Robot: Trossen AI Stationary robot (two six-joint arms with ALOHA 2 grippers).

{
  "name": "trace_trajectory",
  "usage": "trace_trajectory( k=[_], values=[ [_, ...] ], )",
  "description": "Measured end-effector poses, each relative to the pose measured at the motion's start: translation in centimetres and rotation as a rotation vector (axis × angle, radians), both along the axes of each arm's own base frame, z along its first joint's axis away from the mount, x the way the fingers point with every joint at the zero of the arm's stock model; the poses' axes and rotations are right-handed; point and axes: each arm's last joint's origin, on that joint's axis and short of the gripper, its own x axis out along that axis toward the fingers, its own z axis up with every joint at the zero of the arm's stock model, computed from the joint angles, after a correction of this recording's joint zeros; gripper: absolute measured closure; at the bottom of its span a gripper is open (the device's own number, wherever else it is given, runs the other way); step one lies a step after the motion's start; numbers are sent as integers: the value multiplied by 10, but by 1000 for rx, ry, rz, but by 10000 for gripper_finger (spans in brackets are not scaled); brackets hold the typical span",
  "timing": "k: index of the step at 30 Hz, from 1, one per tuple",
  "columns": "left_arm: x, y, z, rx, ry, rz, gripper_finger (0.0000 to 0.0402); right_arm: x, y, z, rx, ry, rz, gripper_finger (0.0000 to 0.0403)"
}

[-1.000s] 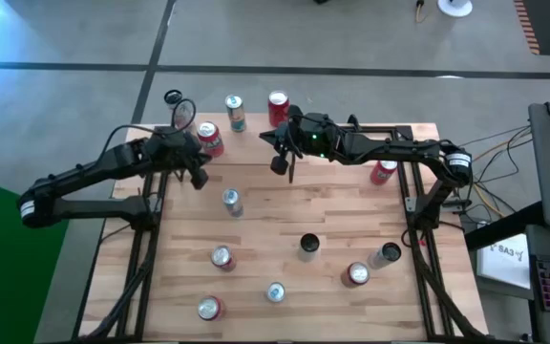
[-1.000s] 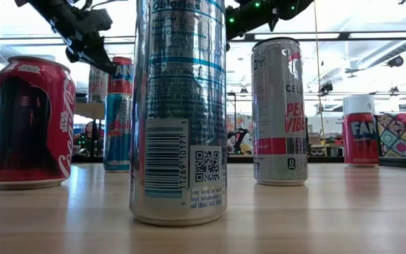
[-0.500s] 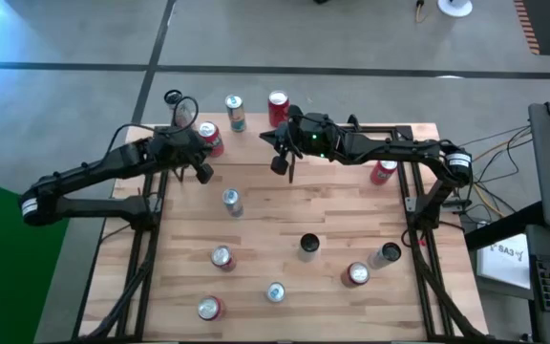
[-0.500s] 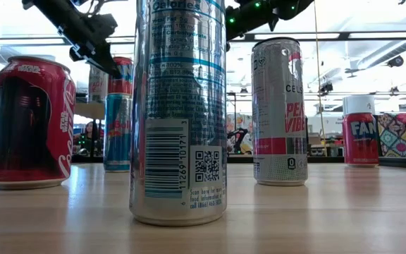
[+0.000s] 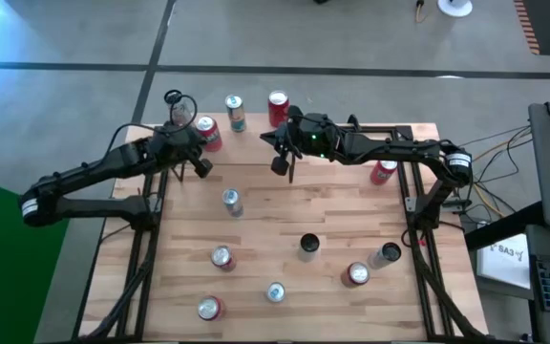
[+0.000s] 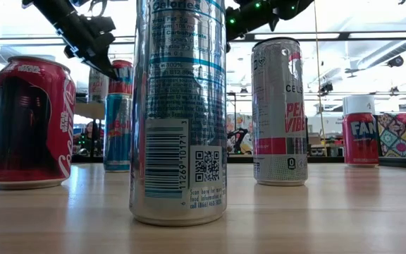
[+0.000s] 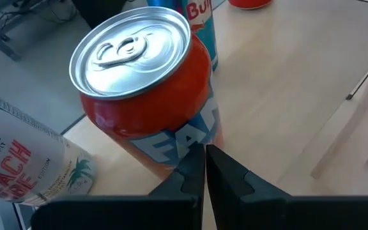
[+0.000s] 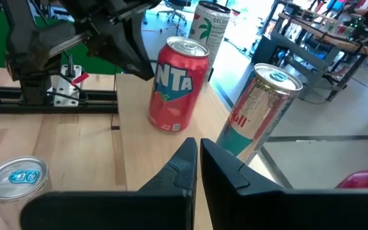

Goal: Place canned beverage on shelf
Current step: Put the red soda can on the shelf

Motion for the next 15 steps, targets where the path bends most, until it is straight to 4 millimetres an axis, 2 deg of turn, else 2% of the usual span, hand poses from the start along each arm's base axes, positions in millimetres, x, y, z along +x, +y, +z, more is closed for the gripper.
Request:
trace_trajectory(
  k=[7,15],
  values=[
    [-1,-1,1,-5,-12,-5,402,0,0,-1,-13,11,4,390],
    [0,-10,2,-183,-116,-252,402,0,0,-1,-21,15,6,390]
  ],
)
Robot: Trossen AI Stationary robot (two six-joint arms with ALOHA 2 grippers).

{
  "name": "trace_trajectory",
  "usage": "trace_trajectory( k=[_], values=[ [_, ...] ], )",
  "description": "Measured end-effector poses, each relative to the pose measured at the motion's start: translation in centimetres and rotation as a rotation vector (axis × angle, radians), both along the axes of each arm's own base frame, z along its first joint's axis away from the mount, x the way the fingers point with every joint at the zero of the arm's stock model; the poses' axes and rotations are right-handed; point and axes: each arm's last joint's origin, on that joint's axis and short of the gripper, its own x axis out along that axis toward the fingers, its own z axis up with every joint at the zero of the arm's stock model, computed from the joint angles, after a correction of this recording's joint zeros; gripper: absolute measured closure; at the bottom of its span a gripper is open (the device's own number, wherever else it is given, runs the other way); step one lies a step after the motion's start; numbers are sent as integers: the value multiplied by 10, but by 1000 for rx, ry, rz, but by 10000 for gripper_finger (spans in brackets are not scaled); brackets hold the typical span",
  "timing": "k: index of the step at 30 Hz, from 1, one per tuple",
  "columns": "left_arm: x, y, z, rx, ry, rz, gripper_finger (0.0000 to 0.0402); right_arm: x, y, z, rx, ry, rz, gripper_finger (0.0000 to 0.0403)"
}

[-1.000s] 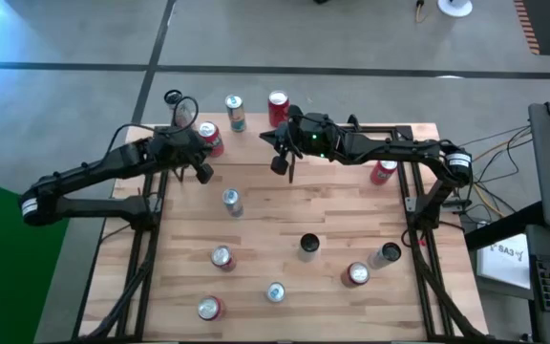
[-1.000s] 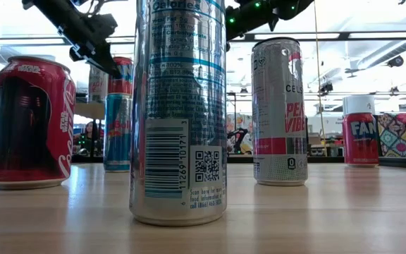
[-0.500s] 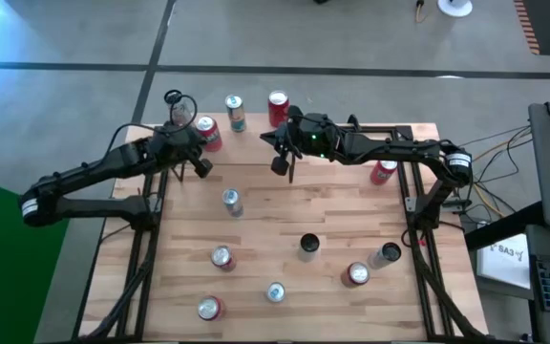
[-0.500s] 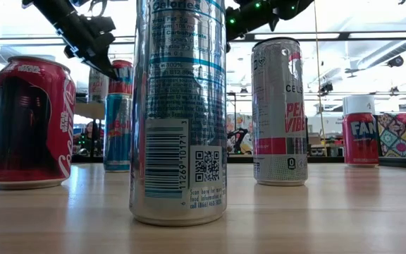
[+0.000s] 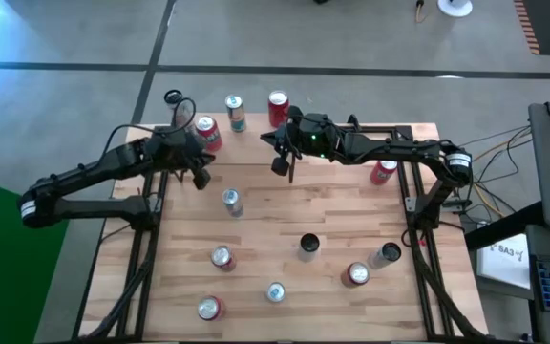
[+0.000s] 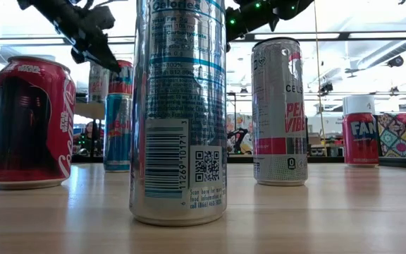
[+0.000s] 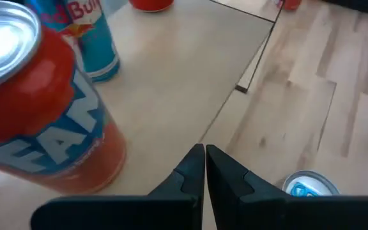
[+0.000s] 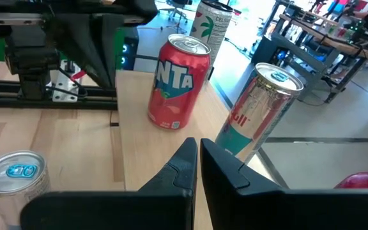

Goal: Place canned beverage on shelf
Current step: Put the red soda can on the shelf

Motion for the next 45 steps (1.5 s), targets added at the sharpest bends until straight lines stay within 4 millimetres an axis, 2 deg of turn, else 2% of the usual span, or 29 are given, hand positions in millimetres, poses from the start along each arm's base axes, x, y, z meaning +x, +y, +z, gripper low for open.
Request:
trace_trajectory(
  k=[9,22,37,41,45],
  values=[
    [2,9,-3,155,111,186,402,0,0,0,0,0,0,390],
    [14,24,-13,164,163,225,402,0,0,0,-4,4,1,390],
    [10,33,-13,223,201,295,402,0,0,-2,4,21,1,390],
    [6,30,-6,221,187,268,402,0,0,-2,5,22,1,390],
    [3,23,18,178,63,155,402,0,0,-2,4,23,1,390]
  ],
)
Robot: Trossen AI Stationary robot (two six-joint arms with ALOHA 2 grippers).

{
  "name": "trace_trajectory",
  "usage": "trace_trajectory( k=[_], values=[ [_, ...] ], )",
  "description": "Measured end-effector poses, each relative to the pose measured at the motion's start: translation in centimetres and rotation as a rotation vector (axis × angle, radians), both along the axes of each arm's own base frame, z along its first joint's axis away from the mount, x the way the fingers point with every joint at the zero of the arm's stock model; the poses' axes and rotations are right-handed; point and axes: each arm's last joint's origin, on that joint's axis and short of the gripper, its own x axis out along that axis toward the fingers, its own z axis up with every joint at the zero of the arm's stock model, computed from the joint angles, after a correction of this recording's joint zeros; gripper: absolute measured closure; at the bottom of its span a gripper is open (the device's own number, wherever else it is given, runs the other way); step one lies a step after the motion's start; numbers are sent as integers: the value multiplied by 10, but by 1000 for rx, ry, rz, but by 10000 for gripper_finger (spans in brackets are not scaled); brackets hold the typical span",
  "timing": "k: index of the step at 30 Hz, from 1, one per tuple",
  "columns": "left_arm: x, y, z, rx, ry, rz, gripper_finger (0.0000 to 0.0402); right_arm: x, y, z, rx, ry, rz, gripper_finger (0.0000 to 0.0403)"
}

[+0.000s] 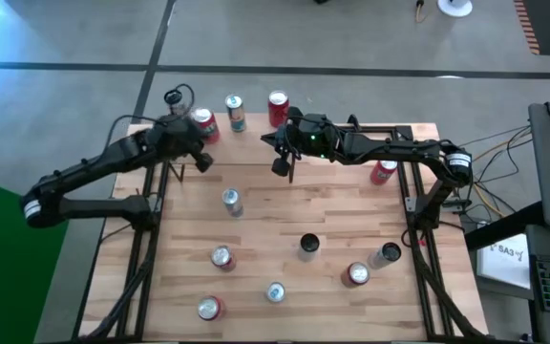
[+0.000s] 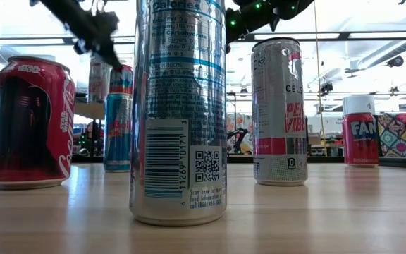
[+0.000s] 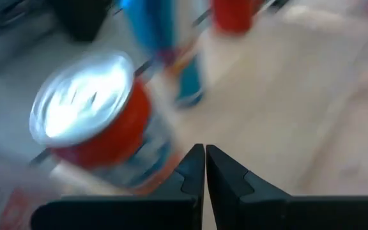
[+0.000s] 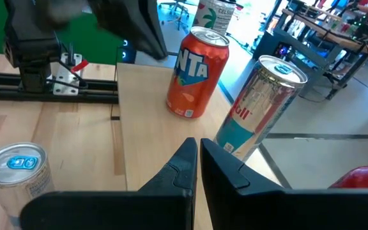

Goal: Place canned beverage on shelf
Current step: Put the red soda can on the shelf

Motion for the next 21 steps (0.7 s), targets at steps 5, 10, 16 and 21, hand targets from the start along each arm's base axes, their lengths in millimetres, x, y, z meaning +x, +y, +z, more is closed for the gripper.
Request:
trace_trajectory(
  k=[5,10,16,21],
  values=[
    [-3,-3,36,52,-99,-68,402,0,0,0,-8,2,3,390],
    [-1,7,57,143,-67,9,402,0,0,0,-8,1,2,390],
    [6,26,60,123,72,32,402,0,0,0,2,-3,0,390],
    [13,37,66,79,163,7,402,0,0,0,2,-1,0,390]
  ],
)
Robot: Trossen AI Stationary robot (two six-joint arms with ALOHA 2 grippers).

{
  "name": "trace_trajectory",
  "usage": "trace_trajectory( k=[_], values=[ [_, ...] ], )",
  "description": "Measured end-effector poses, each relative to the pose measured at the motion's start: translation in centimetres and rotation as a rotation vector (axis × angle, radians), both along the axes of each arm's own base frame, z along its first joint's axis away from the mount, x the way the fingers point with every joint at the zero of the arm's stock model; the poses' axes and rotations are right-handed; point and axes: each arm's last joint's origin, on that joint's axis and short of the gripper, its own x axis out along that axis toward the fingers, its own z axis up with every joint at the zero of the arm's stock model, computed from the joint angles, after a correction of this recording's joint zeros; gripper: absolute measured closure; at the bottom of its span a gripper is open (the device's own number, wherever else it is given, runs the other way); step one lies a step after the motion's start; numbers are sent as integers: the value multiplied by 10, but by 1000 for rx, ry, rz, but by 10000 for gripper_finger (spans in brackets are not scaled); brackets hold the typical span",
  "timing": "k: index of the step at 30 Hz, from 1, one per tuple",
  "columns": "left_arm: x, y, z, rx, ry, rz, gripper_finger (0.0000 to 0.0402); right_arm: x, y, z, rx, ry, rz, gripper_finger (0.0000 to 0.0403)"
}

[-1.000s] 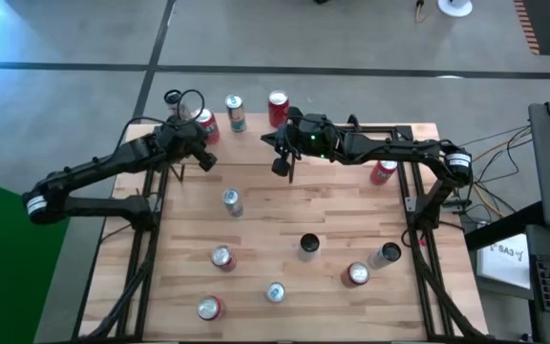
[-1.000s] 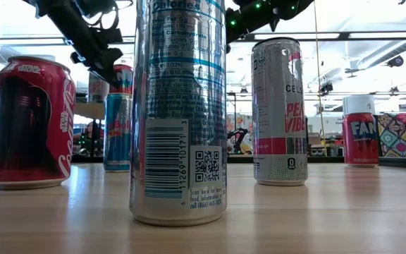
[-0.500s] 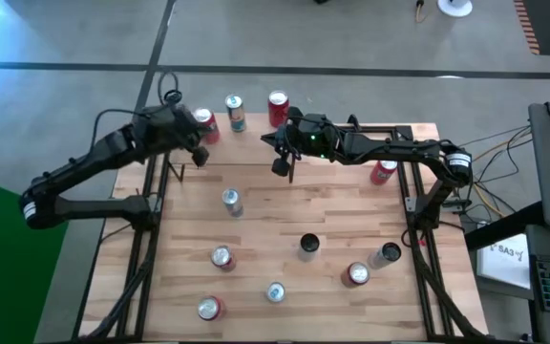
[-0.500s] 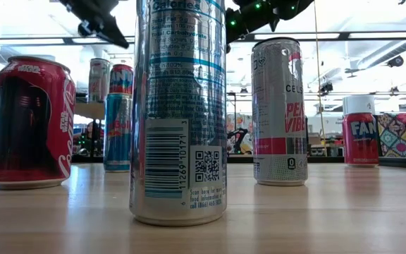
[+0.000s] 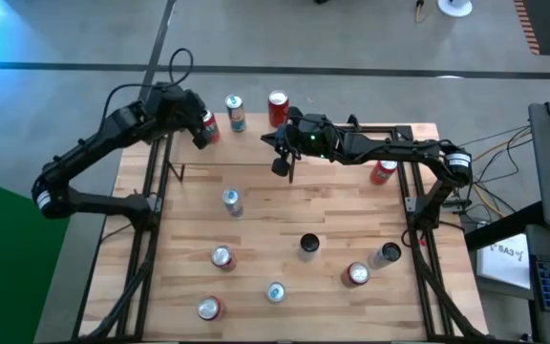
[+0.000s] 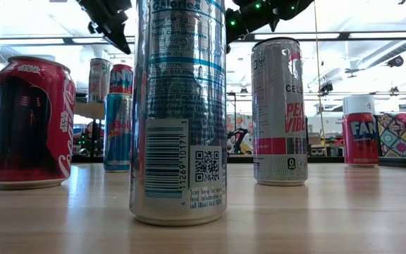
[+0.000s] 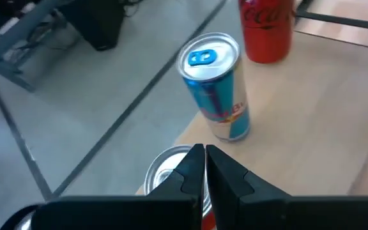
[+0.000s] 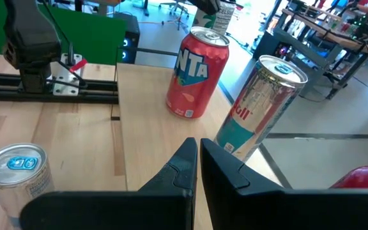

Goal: Place canned beverage on shelf
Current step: Put the red soda can on the shelf

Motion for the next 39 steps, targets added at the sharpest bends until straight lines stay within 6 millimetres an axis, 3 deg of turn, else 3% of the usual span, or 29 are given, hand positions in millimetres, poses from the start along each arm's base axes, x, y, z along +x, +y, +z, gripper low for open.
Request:
trace_trajectory(
  k=[4,11,39],
  values=[
    [5,5,0,-70,39,-74,402,0,0,0,0,0,0,390],
    [9,16,-7,-121,95,-54,402,0,0,-1,2,6,0,390],
    [9,23,-13,-104,162,-53,402,-1,0,-2,13,18,-2,390]
  ],
)
